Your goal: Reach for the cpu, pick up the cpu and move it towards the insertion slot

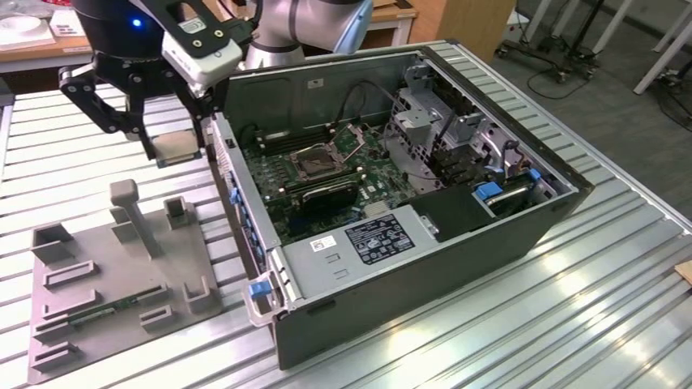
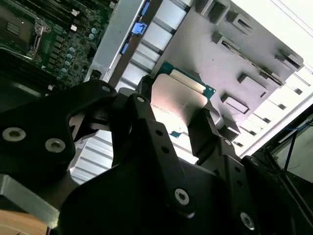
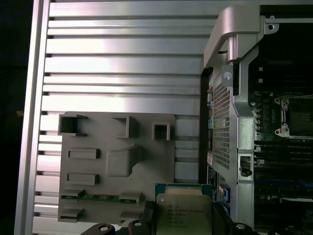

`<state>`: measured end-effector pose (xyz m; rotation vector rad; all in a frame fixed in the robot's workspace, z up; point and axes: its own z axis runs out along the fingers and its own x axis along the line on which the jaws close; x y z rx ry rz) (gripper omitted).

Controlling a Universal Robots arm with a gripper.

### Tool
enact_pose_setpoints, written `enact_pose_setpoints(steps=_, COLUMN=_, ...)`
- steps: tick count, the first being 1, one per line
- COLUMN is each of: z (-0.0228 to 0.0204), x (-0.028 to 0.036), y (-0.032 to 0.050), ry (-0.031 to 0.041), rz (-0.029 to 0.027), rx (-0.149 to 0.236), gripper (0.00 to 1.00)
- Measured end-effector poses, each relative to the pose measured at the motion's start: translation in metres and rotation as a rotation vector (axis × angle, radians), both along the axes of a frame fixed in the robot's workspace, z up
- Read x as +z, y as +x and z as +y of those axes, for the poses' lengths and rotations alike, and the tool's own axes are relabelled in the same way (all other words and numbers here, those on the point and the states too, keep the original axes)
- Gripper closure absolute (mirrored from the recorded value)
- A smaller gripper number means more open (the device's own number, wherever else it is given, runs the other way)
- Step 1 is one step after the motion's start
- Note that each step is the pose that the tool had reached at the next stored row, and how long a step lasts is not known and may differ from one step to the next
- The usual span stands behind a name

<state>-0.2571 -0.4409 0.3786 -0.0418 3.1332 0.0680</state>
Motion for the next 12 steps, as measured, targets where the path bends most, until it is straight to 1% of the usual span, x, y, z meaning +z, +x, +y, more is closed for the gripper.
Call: enact_pose_setpoints(steps=12, z=0.0, x=0.0, y=0.0197, ry=0.0, rz=0.0, rx=0.0, gripper=0.46)
